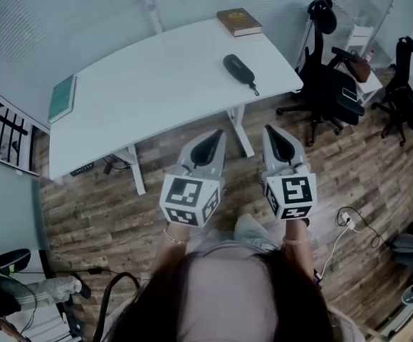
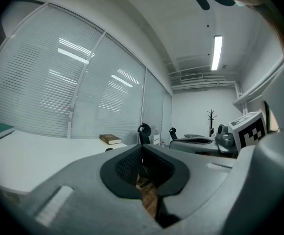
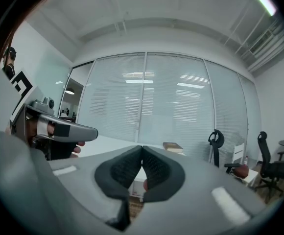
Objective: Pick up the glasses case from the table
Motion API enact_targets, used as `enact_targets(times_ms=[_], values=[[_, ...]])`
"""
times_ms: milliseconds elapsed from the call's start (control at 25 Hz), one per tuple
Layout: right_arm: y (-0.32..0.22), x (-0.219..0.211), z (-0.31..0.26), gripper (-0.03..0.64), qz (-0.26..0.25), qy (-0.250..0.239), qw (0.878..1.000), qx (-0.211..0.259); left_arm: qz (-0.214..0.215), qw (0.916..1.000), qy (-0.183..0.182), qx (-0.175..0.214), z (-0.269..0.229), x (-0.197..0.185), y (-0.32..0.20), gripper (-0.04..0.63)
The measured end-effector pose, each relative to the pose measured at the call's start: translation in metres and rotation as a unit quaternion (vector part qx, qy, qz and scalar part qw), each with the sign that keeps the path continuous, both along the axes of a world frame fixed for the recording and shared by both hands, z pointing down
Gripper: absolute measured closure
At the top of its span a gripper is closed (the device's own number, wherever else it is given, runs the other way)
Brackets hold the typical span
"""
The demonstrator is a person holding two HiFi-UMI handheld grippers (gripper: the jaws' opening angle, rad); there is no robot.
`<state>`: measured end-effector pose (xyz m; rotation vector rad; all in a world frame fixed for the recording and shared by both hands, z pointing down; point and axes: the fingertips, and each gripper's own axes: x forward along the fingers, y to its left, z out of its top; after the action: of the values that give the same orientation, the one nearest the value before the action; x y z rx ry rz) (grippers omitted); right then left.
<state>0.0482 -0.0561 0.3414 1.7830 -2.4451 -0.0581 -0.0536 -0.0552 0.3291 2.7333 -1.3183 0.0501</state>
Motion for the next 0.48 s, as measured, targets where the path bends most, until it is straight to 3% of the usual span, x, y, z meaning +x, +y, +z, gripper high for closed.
enact_targets(times_ms=[480], values=[[-0.05, 0.01, 0.016, 0.614, 0.013, 0.004, 0.999, -0.029, 0.009, 1.0, -0.002, 0.001, 0.004, 0.009, -0.049, 0.586]])
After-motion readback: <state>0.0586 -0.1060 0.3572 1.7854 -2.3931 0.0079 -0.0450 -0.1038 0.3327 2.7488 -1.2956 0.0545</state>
